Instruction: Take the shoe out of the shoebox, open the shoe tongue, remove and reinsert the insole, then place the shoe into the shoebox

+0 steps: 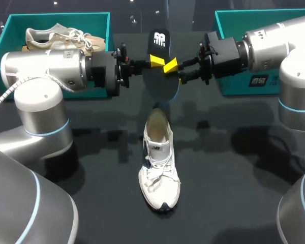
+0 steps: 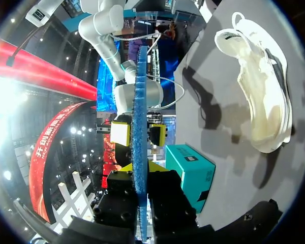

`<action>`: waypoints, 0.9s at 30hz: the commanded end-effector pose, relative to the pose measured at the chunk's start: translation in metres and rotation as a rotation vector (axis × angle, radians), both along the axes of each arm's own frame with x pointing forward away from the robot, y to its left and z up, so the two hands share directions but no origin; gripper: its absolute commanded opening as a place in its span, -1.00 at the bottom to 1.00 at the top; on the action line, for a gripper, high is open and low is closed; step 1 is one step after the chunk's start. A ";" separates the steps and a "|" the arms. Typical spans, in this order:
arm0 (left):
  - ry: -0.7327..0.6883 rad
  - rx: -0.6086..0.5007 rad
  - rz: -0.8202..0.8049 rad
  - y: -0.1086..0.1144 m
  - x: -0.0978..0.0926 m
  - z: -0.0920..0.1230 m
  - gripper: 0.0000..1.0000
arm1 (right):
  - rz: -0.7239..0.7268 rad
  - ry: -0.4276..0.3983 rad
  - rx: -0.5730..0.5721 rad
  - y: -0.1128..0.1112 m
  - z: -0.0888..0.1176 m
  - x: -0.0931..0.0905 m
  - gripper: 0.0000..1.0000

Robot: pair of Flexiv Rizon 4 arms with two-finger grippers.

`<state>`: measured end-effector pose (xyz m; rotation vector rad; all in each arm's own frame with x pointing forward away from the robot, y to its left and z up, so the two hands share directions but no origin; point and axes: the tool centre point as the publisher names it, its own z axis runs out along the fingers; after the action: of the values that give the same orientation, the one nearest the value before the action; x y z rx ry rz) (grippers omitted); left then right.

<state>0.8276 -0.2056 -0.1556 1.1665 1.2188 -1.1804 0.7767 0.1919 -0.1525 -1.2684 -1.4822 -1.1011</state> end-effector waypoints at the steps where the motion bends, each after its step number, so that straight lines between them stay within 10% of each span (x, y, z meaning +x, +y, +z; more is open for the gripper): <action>1: -0.011 -0.009 0.007 -0.004 0.000 -0.001 -1.00 | 0.012 -0.003 0.009 0.005 -0.003 0.003 -0.33; 27: -0.034 -0.025 0.032 -0.007 -0.002 -0.003 -1.00 | 0.023 -0.046 0.070 0.013 -0.001 -0.003 -1.00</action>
<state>0.8279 -0.2110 -0.1559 1.1423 1.1927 -1.1449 0.7744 0.2021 -0.1533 -1.1829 -1.4788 -1.1581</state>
